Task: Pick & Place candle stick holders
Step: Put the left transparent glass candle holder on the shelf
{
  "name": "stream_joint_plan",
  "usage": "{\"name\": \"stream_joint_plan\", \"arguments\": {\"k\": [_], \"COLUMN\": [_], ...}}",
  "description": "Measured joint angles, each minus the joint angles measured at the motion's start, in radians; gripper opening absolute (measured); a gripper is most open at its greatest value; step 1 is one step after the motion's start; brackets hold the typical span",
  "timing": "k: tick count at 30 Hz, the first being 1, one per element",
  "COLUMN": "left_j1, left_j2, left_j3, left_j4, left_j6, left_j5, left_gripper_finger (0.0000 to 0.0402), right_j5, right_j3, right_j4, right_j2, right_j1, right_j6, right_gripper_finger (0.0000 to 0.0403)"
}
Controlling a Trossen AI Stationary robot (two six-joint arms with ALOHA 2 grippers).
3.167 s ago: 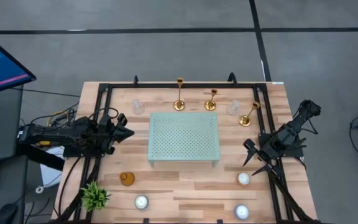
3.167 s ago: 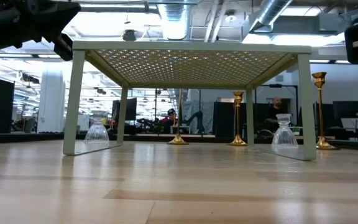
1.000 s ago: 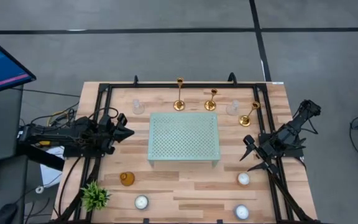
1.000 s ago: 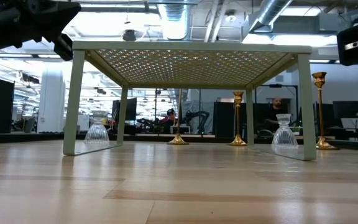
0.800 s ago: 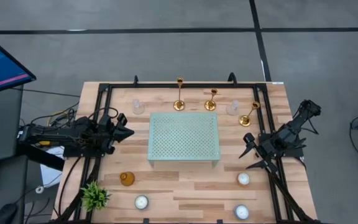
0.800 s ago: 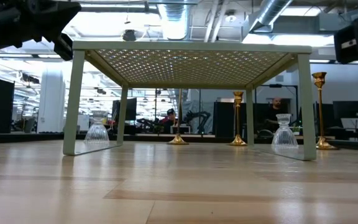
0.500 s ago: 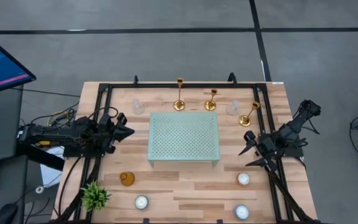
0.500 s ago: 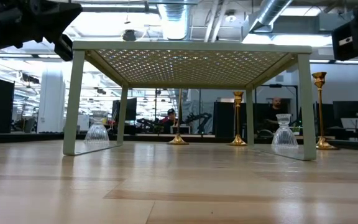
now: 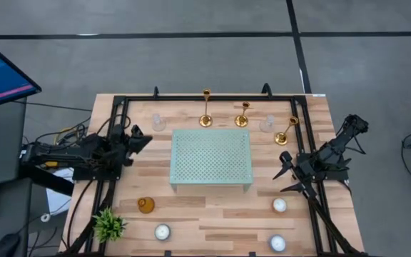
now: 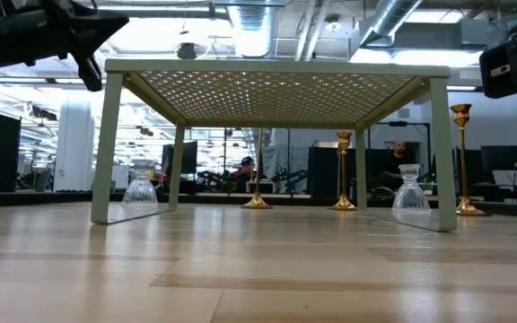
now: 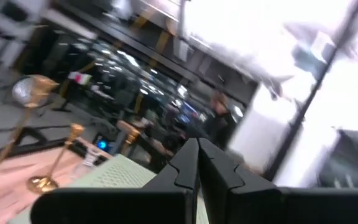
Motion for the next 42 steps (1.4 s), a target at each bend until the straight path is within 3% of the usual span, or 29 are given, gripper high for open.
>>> {"name": "stream_joint_plan", "arguments": {"k": [3, 6, 12, 19, 25, 34, 42], "left_j1": [0.000, 0.000, 0.000, 0.003, 0.034, 0.152, 0.297], "left_j2": [0.011, 0.059, 0.280, 0.565, 0.707, 0.735, 0.727], "left_j3": [0.015, 0.075, 0.289, 0.558, 0.806, 0.969, 0.974], "left_j4": [-0.003, -0.003, -0.064, -0.329, -0.646, -0.711, -0.873], "left_j6": [-0.058, -0.064, -0.023, -0.048, -0.083, 0.097, 0.360], "left_j5": [-0.077, -0.084, -0.089, -0.137, -0.132, -0.176, -0.404], "left_gripper_finger": [0.0004, 0.0004, 0.0004, 0.0004, 0.0003, 0.0003, 0.0005], "right_j5": [0.011, 0.019, 0.049, 0.050, 0.049, 0.051, 0.053], "right_j3": [0.000, 0.000, 0.000, 0.000, 0.000, 0.000, 0.000], "right_j4": [-0.001, -0.001, -0.002, -0.002, -0.003, -0.004, -0.004], "right_j2": [0.000, 0.000, 0.000, 0.000, 0.000, 0.000, 0.000], "right_j1": [0.000, 0.000, 0.000, 0.000, 0.000, 0.000, 0.000], "right_j6": [0.042, 0.061, 0.061, 0.061, 0.061, 0.061, 0.061], "right_gripper_finger": [0.0226, 0.0226, 0.0226, 0.0226, 0.0226, 0.0226, 0.0226]}}
